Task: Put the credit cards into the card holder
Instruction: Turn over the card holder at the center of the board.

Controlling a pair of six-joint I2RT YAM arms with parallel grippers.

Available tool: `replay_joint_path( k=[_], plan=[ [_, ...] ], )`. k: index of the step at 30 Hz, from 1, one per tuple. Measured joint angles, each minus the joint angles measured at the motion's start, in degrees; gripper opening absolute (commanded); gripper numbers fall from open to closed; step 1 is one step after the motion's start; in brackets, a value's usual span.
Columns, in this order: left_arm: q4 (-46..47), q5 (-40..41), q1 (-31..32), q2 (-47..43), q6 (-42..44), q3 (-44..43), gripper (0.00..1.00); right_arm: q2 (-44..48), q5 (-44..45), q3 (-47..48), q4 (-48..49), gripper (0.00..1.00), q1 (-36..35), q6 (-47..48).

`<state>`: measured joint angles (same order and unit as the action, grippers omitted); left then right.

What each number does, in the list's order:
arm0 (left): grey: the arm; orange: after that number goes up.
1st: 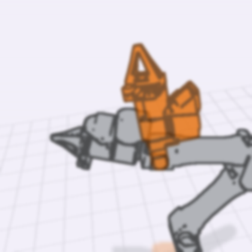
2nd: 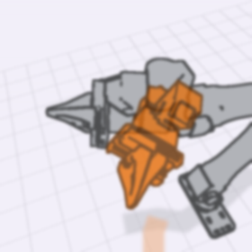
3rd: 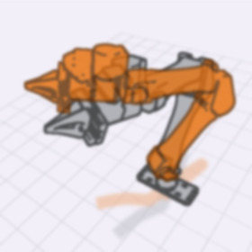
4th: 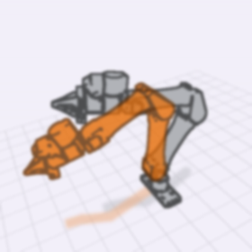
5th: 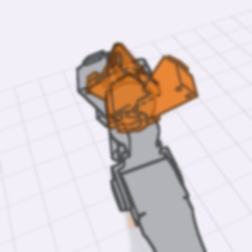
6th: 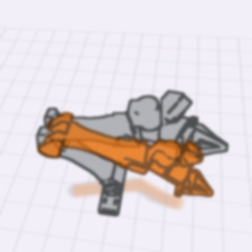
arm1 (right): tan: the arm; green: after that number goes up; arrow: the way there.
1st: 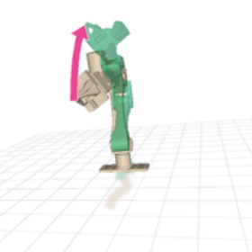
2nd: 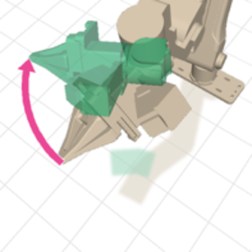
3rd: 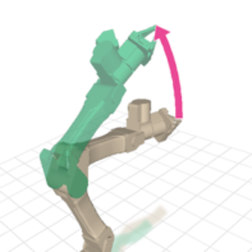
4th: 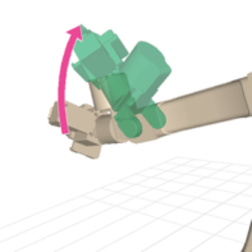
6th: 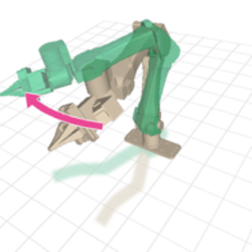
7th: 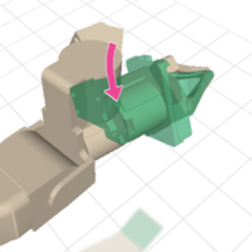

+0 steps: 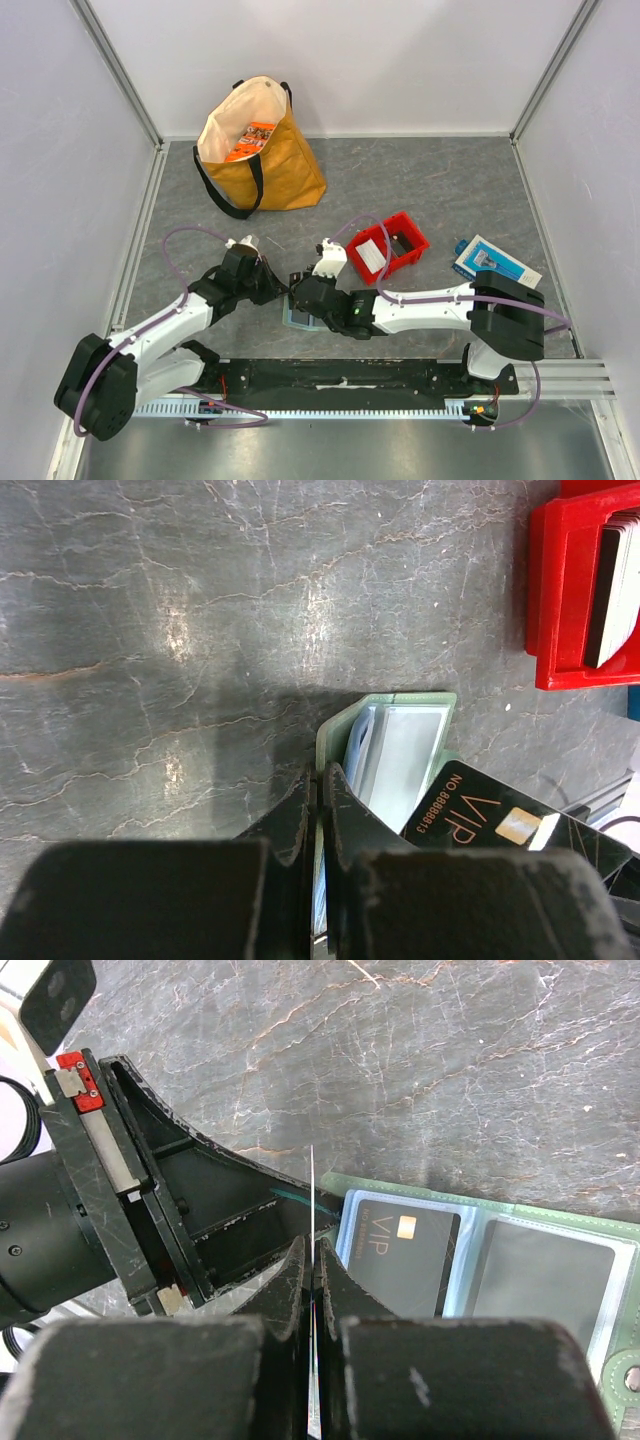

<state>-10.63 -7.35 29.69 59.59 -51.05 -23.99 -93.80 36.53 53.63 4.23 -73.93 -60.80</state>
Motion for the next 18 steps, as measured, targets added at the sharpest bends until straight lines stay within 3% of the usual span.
replay_joint_path(
  k=[18],
  plan=[
    [0.0, -0.3, 0.0, -0.8, 0.0, 0.7, 0.02, -2.1, 1.0, 0.7, -1.1, 0.0, -0.8, -0.3]
  ],
)
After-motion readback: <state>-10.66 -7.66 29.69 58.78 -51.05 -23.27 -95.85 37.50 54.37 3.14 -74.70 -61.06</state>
